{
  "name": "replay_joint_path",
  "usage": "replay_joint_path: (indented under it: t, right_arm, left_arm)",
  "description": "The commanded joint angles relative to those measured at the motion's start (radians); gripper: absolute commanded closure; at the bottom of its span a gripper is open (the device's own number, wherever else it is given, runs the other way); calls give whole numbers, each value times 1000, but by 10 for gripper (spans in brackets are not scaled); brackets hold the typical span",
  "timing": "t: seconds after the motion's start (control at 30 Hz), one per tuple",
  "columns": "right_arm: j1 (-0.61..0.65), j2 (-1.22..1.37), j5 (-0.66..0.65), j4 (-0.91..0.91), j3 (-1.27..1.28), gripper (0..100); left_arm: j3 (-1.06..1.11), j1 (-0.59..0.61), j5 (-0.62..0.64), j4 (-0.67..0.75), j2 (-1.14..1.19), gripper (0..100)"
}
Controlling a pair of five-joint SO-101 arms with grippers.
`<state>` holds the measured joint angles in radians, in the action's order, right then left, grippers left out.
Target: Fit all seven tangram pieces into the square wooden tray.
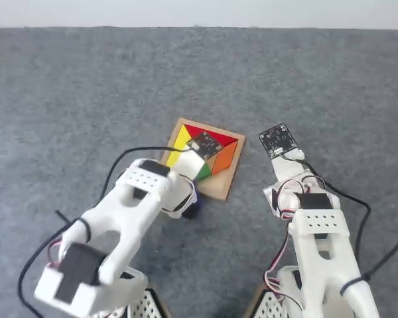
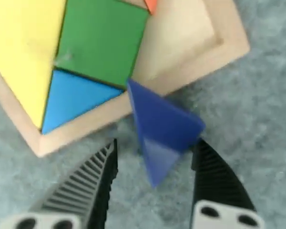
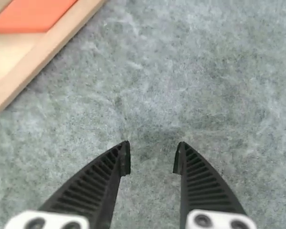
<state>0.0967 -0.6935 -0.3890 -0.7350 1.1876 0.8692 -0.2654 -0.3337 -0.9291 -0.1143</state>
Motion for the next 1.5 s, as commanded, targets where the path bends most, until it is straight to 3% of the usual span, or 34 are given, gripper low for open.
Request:
replay_joint_path:
  t: [0.0, 0.53, 0.93, 1.1, 1.3, 1.47]
  right_arm:
    - [10, -31, -14, 13, -5, 836]
    - [10, -31, -14, 13, -5, 836]
    - [10, -31, -14, 13, -5, 836]
    - [4, -33, -12, 13, -5, 836]
    - [-237, -35, 150, -1, -75, 837]
    - [-286, -44, 189, -22, -94, 837]
  left_arm:
    - [-87, -6, -5, 12, 38, 756]
    - [-151, -91, -6, -3, 84, 972]
    - [-489, -104, -138, -423, 94, 987]
    - [-621, -144, -245, -440, 143, 987]
    - [-760, -199, -269, -439, 307, 987]
    - [-805, -226, -270, -434, 391, 987]
